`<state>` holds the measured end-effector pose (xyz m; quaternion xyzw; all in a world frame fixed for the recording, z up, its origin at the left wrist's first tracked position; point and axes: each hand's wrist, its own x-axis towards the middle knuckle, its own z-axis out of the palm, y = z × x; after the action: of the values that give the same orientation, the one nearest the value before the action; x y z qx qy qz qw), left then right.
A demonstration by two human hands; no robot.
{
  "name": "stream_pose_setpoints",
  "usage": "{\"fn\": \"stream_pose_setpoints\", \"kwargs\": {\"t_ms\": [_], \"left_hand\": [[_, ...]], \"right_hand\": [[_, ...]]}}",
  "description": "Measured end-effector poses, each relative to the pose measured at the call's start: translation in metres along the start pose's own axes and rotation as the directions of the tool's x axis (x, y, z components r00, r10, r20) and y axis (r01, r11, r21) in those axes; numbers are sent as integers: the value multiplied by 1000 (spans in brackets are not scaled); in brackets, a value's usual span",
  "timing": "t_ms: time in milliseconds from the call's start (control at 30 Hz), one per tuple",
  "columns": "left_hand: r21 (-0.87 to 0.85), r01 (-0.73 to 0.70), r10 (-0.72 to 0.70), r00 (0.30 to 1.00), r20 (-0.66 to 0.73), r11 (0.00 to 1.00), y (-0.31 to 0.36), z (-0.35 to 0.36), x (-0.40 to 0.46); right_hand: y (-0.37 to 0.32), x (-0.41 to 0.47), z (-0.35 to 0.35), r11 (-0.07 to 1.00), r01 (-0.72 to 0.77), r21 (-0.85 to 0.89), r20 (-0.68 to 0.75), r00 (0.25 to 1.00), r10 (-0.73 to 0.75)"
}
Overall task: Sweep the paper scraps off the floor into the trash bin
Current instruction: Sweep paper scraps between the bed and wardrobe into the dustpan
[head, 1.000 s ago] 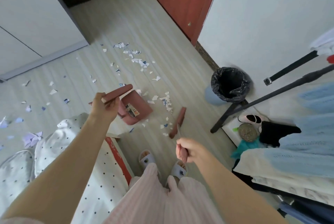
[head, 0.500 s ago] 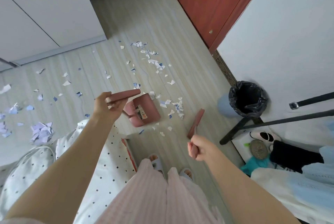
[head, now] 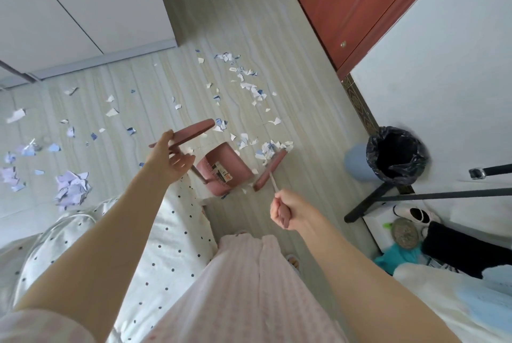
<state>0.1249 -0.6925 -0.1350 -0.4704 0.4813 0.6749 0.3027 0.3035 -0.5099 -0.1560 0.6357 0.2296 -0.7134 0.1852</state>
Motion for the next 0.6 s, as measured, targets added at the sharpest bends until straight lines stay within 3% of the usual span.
{"fn": "stream_pose_setpoints", "kwargs": {"t_ms": [100,167,200,233,333,400,500,533,600], "left_hand": [[285,-275,312,946,-93,918,0,-3,7],[621,-426,538,843,9,658,-3,-1,8],[723,-448,581,810,79,525,-7,0,5],[795,-454,588,794,156,402,-11,0,5],[875,-457,516,793,322,156,-20,0,7],[899,-436,497,786,368,23,-21,1,4],[919,-287,540,746,391,-269,-12,2,-1],[914,-277,567,720,401,-295,-9,1,-1],[914,-352,627,670,398,-204,-4,1,-3]], "right_hand": [[-7,-5,-11,999,25,-37,-33,999,-27],[-11,-5,-16,994,61,-86,-63,996,-67],[-12,-4,-16,990,84,-115,-77,993,-93],[-11,-2,-16,983,103,-154,-89,989,-118],[-7,1,-13,949,132,-287,-125,977,-174],[-7,2,-12,944,134,-302,-140,973,-183],[-13,0,-17,941,111,-319,-140,977,-163],[-14,0,-18,942,105,-320,-148,976,-159],[-11,0,-16,946,78,-315,-159,978,-134]]}}
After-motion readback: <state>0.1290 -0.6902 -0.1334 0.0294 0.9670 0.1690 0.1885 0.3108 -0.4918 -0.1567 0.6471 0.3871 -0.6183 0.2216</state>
